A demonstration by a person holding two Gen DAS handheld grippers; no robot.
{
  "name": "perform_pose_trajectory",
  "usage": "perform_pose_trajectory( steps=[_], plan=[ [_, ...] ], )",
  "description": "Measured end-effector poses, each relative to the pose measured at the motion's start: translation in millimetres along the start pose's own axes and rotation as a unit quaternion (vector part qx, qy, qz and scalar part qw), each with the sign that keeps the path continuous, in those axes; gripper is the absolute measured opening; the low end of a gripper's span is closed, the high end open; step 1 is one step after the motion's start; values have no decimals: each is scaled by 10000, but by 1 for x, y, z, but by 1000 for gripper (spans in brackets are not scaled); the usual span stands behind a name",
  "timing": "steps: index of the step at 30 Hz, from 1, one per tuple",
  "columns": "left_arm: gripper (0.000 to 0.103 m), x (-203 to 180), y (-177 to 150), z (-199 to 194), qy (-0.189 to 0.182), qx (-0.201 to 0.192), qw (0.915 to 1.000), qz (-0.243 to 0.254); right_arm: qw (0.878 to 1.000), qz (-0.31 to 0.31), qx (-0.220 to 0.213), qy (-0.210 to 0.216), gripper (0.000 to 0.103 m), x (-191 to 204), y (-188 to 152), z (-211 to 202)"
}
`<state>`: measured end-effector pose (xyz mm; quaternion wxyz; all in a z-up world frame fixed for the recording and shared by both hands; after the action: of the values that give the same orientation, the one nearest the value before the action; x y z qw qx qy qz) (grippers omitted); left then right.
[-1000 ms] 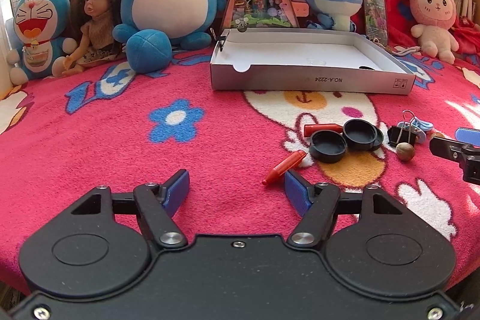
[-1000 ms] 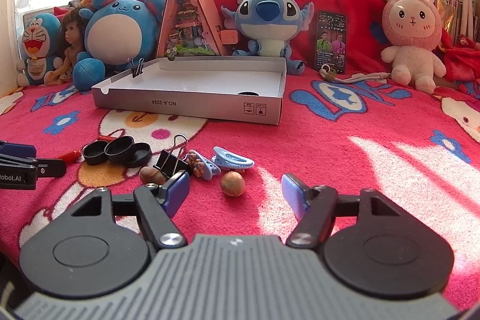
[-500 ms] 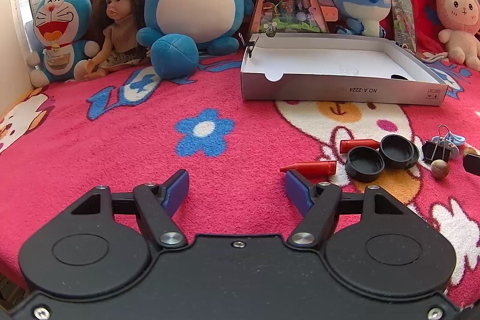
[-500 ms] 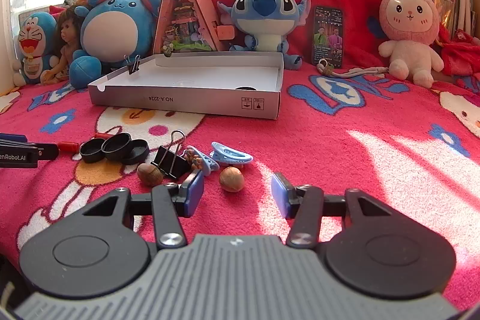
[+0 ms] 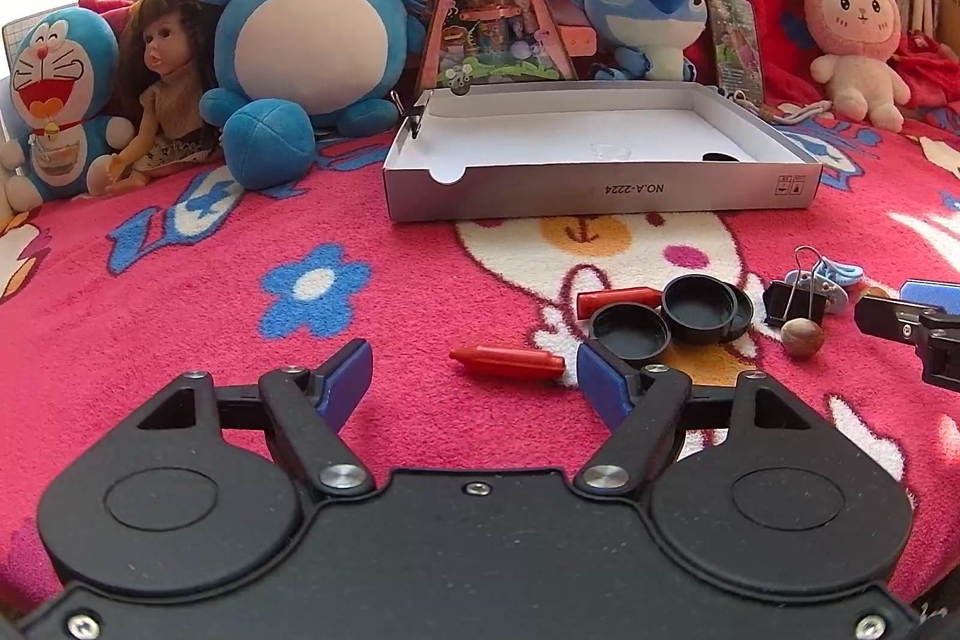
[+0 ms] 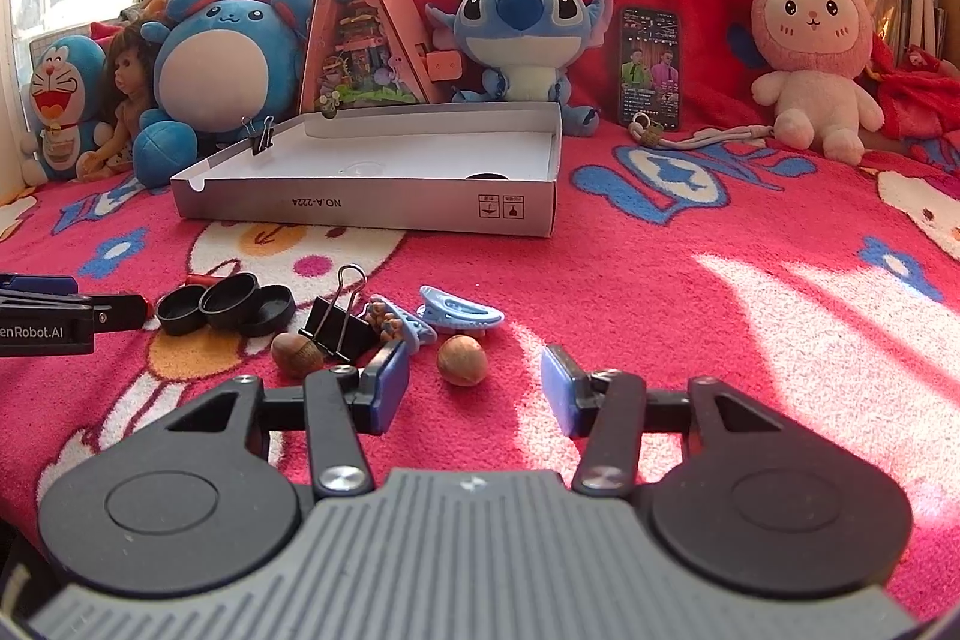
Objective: Organize rigid objects
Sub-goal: 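Grasp the red crayon with the left tool while the right tool grasps a brown nut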
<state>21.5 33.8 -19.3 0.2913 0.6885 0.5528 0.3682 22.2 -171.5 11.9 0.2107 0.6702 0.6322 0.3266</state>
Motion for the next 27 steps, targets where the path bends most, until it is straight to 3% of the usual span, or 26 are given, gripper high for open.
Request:
perform_pose_trajectory(
  steps=[10,14,17,19,21,27],
  plan=[
    [66,-4,-2,6,-182,-35,9998,103,10000,-5,-18,-38,54,1,-1,0],
    [42,0,-2,4,-270,-14,9996,7,10000,5,-21,-41,53,1,-1,1],
    [42,2,0,0,-291,-21,9995,-94,10000,30,-14,-39,44,1,-1,0],
    [42,2,2,-3,-303,-62,9994,-119,10000,48,6,-5,30,1,-1,-1],
    [42,2,4,-5,-293,-101,9994,-126,10000,56,27,8,23,2,0,-1],
    [42,4,13,-7,-252,-154,9994,-178,10000,74,-36,39,22,4,5,-4]
  ],
)
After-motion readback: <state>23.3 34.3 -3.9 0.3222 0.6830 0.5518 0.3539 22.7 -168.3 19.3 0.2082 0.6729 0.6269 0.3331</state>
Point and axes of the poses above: each gripper's, at about its wrist camera, not at the fingertips, and z roughly the way its jaws point, x to its left, y to its top, the point moved 3 cm from there along z, roughly the way its jaws point, and after that the axes turned 7 degrees about z, right-handed, at the moved point
